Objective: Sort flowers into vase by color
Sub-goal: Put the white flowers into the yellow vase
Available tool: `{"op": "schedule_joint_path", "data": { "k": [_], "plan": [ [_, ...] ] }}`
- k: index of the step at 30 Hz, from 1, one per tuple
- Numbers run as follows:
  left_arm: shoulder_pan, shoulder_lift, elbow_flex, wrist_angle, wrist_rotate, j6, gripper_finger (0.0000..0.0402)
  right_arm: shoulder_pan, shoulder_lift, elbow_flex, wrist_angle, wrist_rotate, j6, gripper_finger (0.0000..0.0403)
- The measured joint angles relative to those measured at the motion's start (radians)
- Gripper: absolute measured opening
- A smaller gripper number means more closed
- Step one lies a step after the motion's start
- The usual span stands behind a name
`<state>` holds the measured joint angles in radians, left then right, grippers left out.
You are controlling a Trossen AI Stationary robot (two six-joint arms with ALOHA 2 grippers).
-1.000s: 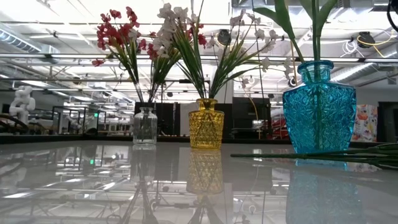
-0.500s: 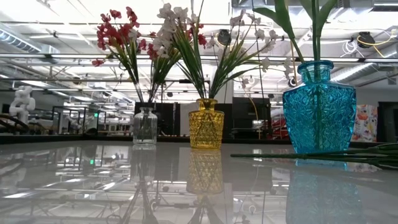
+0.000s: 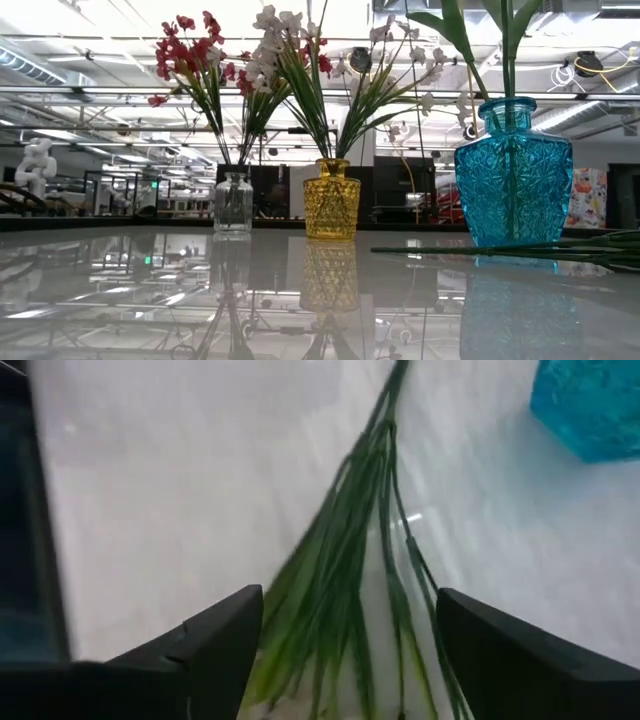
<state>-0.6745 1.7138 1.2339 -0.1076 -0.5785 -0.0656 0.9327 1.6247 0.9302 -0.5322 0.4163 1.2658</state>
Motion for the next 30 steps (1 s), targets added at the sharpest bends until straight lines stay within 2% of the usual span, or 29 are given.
{"op": "schedule_joint_path", "data": {
  "k": [9, 12, 15, 19, 28, 30],
  "plan": [
    [0.007, 0.000, 0.000, 0.002, 0.000, 0.003, 0.0274, -0.034, 0.092, 0.000, 0.014, -0.112, -0.021, 0.0290],
    [0.013, 0.000, 0.000, 0.003, 0.000, 0.000, 0.0274, -0.039, 0.114, 0.002, 0.014, -0.119, -0.026, 0.0289],
    [0.012, 0.000, 0.000, 0.004, 0.000, -0.005, 0.0274, -0.038, 0.128, 0.003, 0.018, -0.116, -0.030, 0.0270],
    [0.011, 0.000, 0.000, 0.004, 0.000, -0.005, 0.0274, -0.039, 0.126, 0.002, 0.022, -0.117, -0.036, 0.0209],
    [0.020, 0.000, -0.001, 0.020, 0.000, 0.002, 0.0274, -0.039, 0.077, -0.002, 0.024, -0.149, -0.091, 0.0025],
    [0.020, 0.000, -0.001, 0.028, 0.000, 0.003, 0.0274, -0.039, 0.058, -0.002, 0.035, -0.148, -0.101, 0.0011]
  ]
}}
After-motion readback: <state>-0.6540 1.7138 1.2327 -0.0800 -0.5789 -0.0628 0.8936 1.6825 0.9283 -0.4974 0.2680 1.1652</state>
